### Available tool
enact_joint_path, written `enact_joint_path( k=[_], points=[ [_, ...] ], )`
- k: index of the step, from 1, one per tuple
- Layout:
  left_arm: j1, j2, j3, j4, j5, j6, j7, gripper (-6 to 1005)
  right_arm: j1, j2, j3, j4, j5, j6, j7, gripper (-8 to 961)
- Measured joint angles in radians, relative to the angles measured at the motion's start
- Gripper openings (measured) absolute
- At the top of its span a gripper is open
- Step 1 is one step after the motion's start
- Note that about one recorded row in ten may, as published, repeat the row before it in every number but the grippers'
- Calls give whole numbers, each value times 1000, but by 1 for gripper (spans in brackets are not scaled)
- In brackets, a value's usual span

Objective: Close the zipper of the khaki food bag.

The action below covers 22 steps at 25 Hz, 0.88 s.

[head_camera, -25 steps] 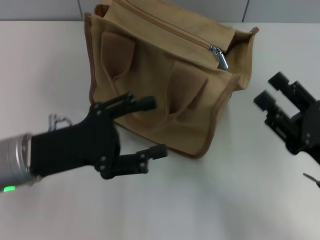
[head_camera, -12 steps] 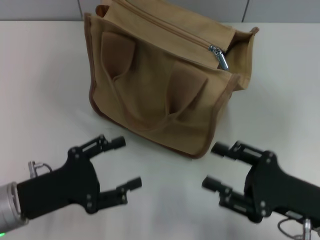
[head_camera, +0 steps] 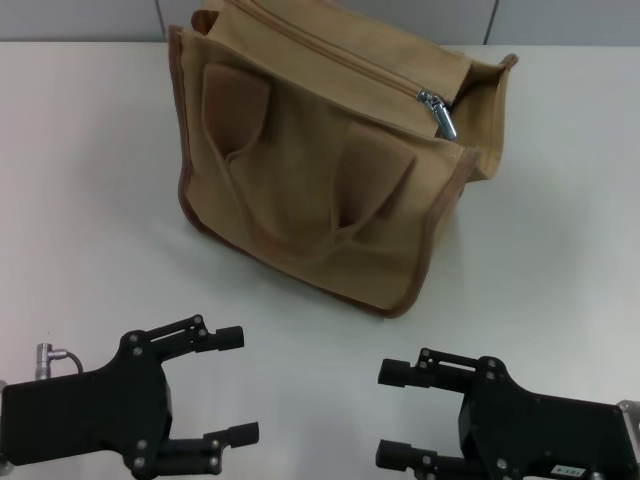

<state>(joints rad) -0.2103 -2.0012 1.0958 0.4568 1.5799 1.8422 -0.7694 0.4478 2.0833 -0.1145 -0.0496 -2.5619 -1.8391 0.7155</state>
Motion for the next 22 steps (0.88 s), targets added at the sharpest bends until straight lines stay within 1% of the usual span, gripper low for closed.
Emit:
enact_joint_path(
  k=[2, 3, 7, 15, 19, 22],
  points=[
    [-5, 1, 3, 4, 5, 24, -4, 832, 3, 4, -2, 13, 0, 19, -30, 661],
    [-5, -2, 3, 5, 8, 31, -1, 832, -1, 6, -2, 34, 0, 46, -78, 669],
    [10, -16, -3, 6, 16, 38, 8, 832, -13, 6, -2, 59, 0, 71, -141, 699],
    [47, -16, -8, 5, 12, 43, 45, 832, -25, 5, 3, 64, 4, 103, -148, 698],
    [49, -17, -28, 7, 9, 51, 46, 832, -26, 5, 14, 65, 11, 107, -148, 698],
    [44, -17, -31, 8, 13, 52, 47, 832, -18, 5, 46, 65, 13, 109, -149, 698]
  ],
)
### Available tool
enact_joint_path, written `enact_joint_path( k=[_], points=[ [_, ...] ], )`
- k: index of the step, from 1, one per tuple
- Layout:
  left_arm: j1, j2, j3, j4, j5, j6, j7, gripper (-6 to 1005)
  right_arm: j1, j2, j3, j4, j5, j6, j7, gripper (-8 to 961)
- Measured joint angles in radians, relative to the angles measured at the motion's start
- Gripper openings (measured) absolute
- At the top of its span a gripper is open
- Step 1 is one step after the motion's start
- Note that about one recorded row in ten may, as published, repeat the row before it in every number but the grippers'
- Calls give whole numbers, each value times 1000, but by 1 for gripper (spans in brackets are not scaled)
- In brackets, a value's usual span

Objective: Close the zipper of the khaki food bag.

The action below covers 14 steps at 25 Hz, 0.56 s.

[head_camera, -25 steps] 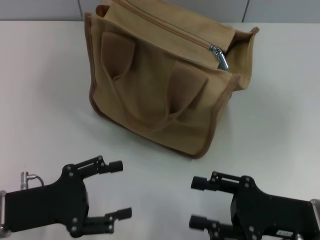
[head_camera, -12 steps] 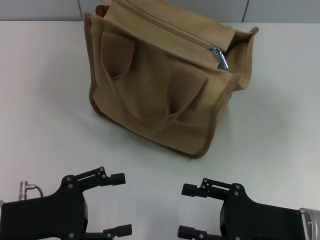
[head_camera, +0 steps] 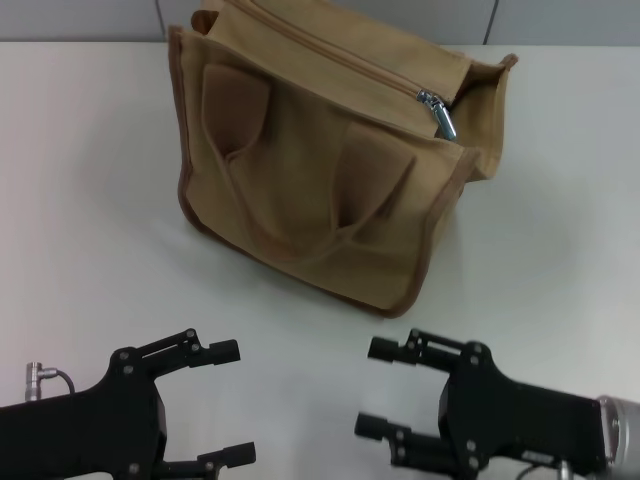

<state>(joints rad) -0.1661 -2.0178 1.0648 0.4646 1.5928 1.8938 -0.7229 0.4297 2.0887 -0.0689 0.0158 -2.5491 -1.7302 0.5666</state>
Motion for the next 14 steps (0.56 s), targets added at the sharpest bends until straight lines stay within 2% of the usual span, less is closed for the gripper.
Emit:
enact_joint_path(
  k=[6, 14],
  points=[
    [-15, 0, -1, 2, 2, -3, 0, 832, 51, -1, 18, 1, 0, 9, -2, 699],
    [-36, -7, -2, 2, 2, -10, 1, 832, 62, 0, 21, 11, 0, 18, -2, 699]
  ],
)
